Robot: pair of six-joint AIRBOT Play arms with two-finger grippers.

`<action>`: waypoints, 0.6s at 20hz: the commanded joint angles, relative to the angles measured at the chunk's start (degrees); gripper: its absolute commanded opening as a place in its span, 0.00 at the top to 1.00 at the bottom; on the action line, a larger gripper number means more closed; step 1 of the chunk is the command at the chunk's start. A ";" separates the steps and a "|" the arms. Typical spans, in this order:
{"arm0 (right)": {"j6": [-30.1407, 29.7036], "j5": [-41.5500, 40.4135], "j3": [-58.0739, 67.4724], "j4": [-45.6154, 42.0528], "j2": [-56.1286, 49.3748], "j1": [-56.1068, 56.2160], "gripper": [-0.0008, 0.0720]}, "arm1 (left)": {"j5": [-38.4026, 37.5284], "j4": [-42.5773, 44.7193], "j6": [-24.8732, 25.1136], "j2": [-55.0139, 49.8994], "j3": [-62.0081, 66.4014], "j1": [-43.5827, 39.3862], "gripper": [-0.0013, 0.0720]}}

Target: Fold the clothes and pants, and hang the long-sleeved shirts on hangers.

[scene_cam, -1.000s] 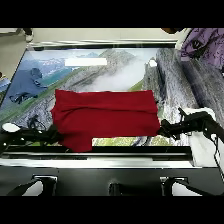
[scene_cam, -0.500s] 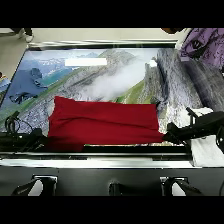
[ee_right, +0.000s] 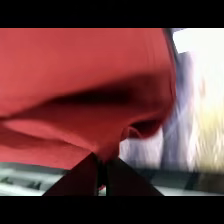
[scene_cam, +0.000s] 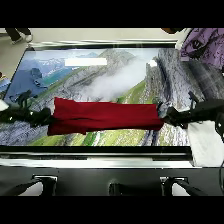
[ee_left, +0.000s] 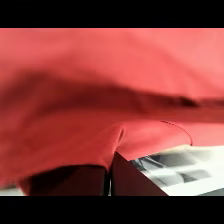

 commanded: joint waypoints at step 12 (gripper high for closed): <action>2.16 14.34 11.17 -3.32 -18.91 8.70 0.88 | 1.66 -0.07 2.45 -37.03 35.32 -4.44 0.93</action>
